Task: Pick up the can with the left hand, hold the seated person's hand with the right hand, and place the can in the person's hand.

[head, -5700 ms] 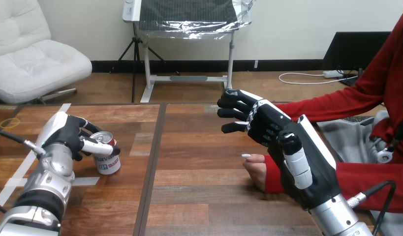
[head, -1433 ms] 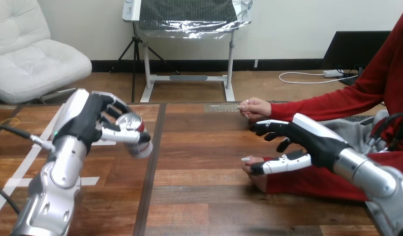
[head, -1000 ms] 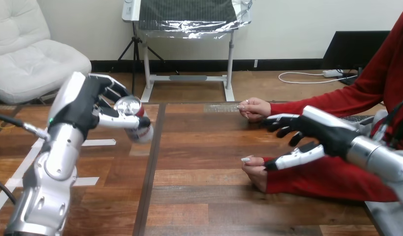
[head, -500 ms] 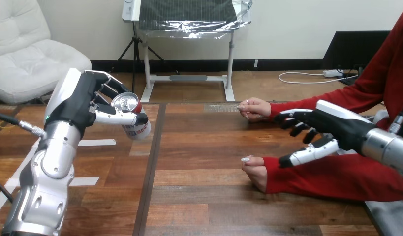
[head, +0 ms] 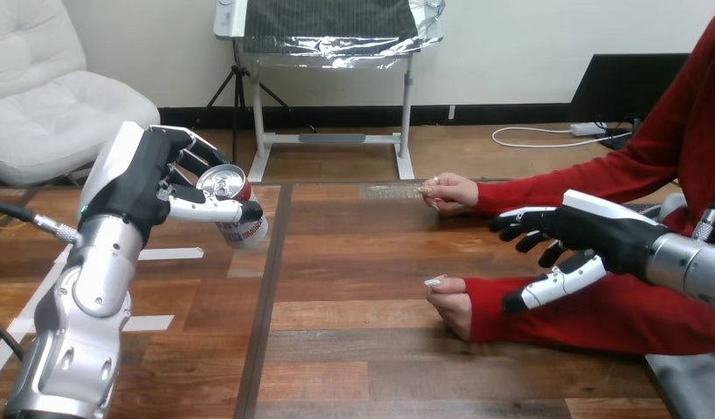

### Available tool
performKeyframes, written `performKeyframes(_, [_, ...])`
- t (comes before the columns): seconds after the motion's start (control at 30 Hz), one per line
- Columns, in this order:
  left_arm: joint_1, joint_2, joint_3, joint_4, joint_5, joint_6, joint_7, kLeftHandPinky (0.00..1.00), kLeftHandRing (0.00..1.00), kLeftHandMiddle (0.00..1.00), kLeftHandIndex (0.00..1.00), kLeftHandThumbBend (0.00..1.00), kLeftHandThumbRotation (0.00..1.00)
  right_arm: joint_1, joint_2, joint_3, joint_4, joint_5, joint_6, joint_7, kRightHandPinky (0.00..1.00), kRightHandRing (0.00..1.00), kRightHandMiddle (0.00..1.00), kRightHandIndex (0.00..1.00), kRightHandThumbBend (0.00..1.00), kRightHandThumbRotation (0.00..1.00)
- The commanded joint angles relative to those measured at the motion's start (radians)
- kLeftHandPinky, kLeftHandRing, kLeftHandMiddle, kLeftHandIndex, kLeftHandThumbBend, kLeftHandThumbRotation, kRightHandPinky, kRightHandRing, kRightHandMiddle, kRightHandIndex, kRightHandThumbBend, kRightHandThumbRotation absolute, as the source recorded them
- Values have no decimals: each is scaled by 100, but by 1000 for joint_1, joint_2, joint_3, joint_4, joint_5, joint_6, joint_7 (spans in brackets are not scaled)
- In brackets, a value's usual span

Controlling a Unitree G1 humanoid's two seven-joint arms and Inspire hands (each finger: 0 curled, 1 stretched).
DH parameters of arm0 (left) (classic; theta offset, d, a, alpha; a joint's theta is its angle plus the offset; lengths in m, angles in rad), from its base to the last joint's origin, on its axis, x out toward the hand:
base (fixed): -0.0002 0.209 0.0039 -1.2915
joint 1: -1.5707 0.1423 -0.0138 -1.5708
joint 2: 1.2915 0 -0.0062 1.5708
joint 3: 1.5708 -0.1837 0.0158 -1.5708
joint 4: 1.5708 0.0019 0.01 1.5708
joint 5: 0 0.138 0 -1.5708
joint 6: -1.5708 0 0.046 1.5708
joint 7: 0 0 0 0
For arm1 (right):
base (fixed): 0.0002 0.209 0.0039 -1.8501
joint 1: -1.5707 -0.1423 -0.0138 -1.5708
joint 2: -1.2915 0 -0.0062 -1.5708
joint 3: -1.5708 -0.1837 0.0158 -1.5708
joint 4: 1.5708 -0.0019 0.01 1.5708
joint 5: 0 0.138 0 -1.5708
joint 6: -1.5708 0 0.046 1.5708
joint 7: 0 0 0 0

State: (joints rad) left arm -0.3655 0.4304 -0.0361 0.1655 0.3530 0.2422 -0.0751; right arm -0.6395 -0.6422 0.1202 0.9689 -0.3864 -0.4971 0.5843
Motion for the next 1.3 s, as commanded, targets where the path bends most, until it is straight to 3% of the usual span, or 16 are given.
performKeyframes(0.0, [-79, 19, 22, -44, 3, 0, 5, 31, 35, 41, 44, 74, 0, -78, -41, -5, -16, 29, -4, 10, 72, 84, 88, 88, 100, 36])
performKeyframes(0.43, [-76, 21, 25, -45, 0, -5, 6, 31, 35, 41, 44, 73, 0, -73, -44, 8, -33, 19, 24, 59, 77, 87, 90, 88, 100, 31])
performKeyframes(1.27, [-78, 21, 44, -47, -15, -5, -1, 31, 35, 41, 44, 74, 0, -49, -18, 46, -19, 10, 30, 29, 79, 86, 87, 85, 100, 27])
